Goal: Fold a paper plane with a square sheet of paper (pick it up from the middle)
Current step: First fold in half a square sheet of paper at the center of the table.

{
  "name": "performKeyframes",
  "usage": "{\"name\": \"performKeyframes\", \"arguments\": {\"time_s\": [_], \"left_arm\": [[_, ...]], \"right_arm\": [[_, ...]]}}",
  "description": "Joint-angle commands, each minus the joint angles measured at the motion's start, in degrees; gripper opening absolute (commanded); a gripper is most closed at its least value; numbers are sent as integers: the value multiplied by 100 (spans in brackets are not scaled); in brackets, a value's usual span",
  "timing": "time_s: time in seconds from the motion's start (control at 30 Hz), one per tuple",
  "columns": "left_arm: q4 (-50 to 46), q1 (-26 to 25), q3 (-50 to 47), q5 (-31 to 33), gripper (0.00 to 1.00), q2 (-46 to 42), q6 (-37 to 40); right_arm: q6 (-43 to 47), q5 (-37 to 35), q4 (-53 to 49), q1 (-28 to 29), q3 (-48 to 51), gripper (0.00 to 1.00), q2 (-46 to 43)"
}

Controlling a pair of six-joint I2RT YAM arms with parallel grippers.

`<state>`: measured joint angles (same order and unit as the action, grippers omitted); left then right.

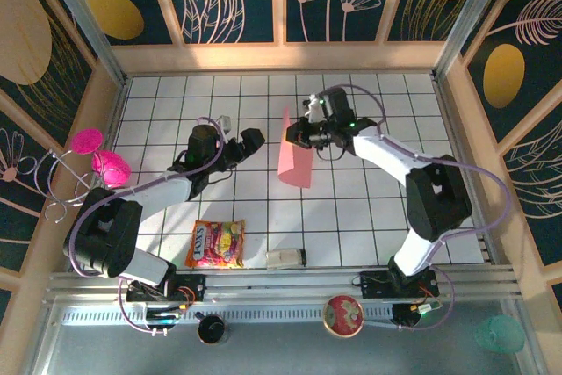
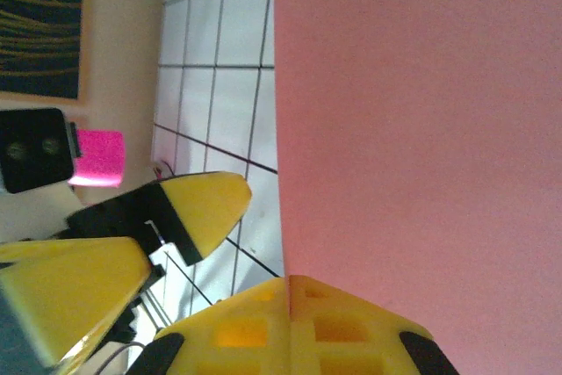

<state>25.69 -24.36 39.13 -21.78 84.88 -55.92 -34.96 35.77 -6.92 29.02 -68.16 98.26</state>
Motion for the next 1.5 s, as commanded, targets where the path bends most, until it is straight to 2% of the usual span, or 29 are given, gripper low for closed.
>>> {"name": "performKeyframes", "arguments": {"time_s": [0.0, 0.1, 0.33, 0.47, 0.57, 0.83, 1.0, 1.33, 1.47], "left_arm": [[-10, 18, -231, 21, 97, -86, 5], [15, -7, -344, -62, 94, 8, -48], [-482, -250, -104, 39, 83, 445, 152], [-970, -525, 290, 318, 77, 790, 324], [-1117, -675, 478, 446, 78, 987, 326], [-1371, -815, 883, 737, 72, 1298, 247], [-1785, -868, 1205, 1040, 65, 1688, 254], [-2116, -936, 1597, 1236, 53, 2081, 225], [-2395, -981, 1624, 1376, 45, 2274, 205]], "right_arm": [[-645, 319, 1478, 78, 585, 0, 160], [-984, 466, 2377, 54, 1162, 0, 211], [-1197, 528, 3092, -147, 1926, 0, 287], [-944, 529, 2791, -201, 1841, 0, 477], [-740, 568, 2536, -208, 1657, 0, 672], [-390, 741, 2213, -273, 1229, 1, 1106], [-236, 860, 2034, -307, 953, 2, 1363], [-204, 1129, 2017, -359, 813, 3, 1619], [-202, 993, 1893, -400, 781, 10, 1602]]}}
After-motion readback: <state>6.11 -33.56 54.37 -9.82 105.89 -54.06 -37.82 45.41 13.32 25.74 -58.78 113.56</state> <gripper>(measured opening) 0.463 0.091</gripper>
